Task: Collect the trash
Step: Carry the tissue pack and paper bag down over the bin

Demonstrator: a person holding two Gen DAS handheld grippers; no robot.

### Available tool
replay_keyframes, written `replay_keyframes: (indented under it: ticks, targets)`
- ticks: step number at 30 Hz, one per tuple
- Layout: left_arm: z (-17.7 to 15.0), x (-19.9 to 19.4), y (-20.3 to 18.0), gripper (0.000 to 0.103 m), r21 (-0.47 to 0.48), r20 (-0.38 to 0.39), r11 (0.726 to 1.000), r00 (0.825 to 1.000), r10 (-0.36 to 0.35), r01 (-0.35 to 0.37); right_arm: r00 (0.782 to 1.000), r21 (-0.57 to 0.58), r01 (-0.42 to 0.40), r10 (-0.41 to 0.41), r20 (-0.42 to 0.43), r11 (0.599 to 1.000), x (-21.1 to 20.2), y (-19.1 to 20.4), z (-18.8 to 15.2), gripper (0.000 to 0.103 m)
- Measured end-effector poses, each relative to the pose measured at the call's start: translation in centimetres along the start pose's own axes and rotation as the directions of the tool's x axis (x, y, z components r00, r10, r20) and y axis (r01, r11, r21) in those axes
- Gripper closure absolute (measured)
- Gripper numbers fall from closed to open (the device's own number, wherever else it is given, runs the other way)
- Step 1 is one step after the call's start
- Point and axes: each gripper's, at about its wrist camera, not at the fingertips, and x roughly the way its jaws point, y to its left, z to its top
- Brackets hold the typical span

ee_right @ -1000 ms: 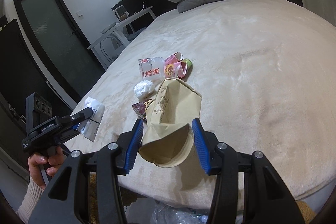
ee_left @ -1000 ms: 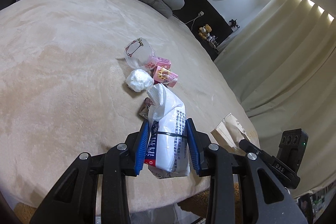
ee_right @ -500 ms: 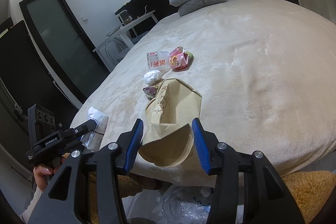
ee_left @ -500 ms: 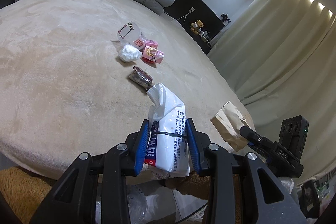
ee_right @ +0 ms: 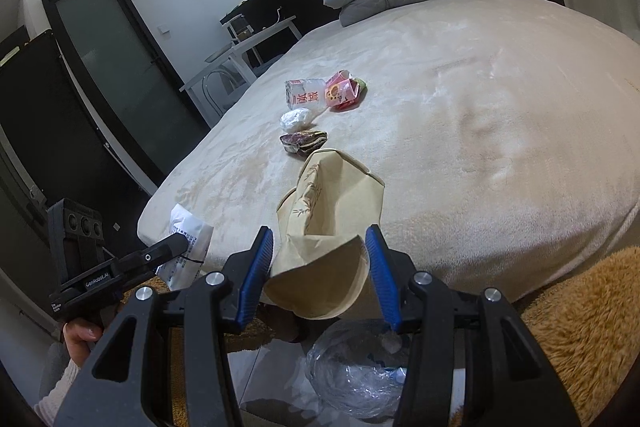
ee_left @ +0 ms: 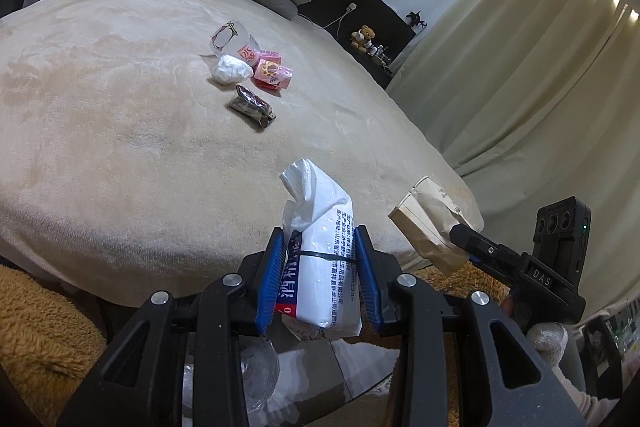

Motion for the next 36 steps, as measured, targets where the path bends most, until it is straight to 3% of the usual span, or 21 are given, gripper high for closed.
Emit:
replay_keyframes:
  ticks: [9,20,29,36]
  targets:
    - [-1.8,-0.1,-0.5,0.069,0.009,-0.037,1.0,0.999,0.01,-0.009,0.999,-0.011,0.004,-0.005,-0.046,1.0,-0.1,0.5,-2.1,0.055]
    - [-4.3,1.9,-0.2,0.069,-0.015,-0.145,0.999,0.989,0.038,-0.041,0.986,-0.014,0.022,-0.024,-0.166,1.0,2.2,0.3,-4.0,0.055]
    - [-5.9,4.1,0.3,0.069,-0.025,-0.245,0.996,0.966,0.08,-0.089,0.957,0.003,0.043,-0.04,-0.286,0.999,5.2,-0.1,-5.2,0.055]
    - [-6.6,5.8,0.8,0.069,-0.023,-0.321,0.992,0.941,0.107,-0.121,0.922,0.007,0.072,-0.064,-0.381,0.997,7.6,-0.4,-6.2,0.055]
